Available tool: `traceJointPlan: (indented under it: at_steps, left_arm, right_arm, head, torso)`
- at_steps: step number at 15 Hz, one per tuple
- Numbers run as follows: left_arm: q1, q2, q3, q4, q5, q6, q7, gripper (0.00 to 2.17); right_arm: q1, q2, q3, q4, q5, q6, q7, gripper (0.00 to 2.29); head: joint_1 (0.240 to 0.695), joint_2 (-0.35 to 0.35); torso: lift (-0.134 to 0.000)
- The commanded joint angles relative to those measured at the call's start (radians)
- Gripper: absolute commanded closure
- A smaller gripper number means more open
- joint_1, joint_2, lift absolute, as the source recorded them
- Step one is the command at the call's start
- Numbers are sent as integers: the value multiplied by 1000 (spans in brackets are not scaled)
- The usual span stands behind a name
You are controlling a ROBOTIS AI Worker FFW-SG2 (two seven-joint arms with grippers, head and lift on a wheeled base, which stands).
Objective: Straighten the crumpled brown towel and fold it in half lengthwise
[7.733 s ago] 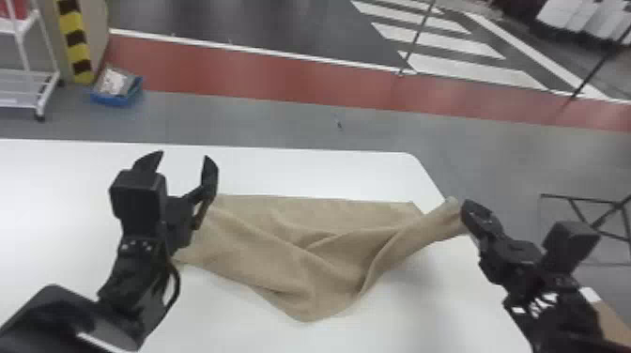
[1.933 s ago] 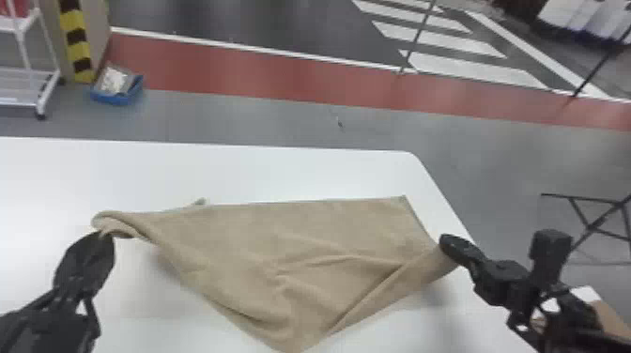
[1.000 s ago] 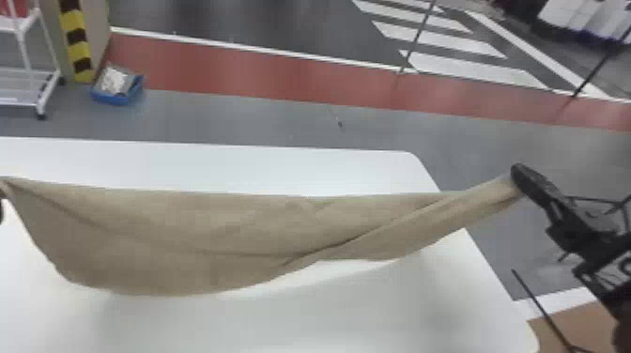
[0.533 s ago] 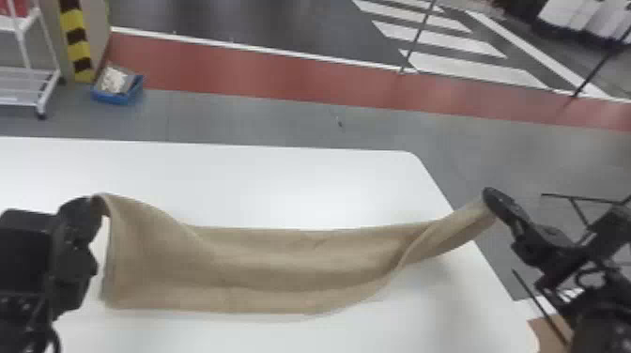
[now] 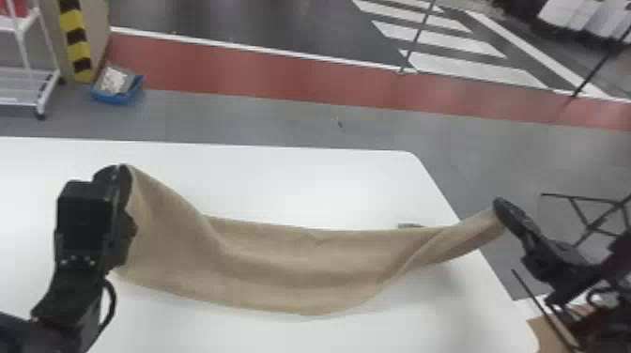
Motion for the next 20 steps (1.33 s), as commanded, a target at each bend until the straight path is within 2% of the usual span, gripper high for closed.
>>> traceJointPlan:
  at_steps: [1,4,5,8,9,11,14,16,18,20]
  left_arm:
    - [16,7,16,-82,7,24,-1,1382]
    - [47,12,62,-150,10,30,-4,1382]
    - [50,12,69,-164,15,30,-5,1382]
    - [90,21,127,-245,28,30,-5,1382]
    - [99,30,142,-262,30,30,-2,1382]
    - [73,30,139,-257,30,30,2,1382]
    - [16,20,99,-165,32,18,22,1379]
    - [-11,15,95,-104,38,18,15,1382]
    - [-36,14,101,-69,50,12,11,1382]
    - [-88,15,112,-17,82,12,4,1382]
  right_arm:
    - [6,6,-34,-57,-54,16,0,1636]
    - [-17,5,-69,-155,-124,74,-14,1636]
    - [-31,6,-78,-186,-137,111,-26,1636]
    - [-54,9,-139,-250,-264,225,-86,1636]
    - [-55,12,-141,-253,-268,234,-107,1632]
    - [-55,20,-112,-228,-226,228,-150,1636]
    - [-44,41,-54,-141,-149,108,-156,1636]
    - [-55,31,-26,-90,-117,77,-166,1632]
    - [-92,11,14,-35,-98,50,-183,1636]
    - [-173,-17,74,48,-51,25,-198,1636]
  head:
    - [695,-350]
    - [695,-350]
    - [678,-350]
    - [638,-350]
    - [629,-350]
    - [609,-350]
    - [611,-350]
    - [623,-350]
    - [646,-350]
    - [648,-350]
  torso:
    - [-124]
    - [-124]
    - [-124]
    - [-124]
    - [-124]
    - [-124]
    - [-124]
    - [-124]
    - [-124]
    - [-124]
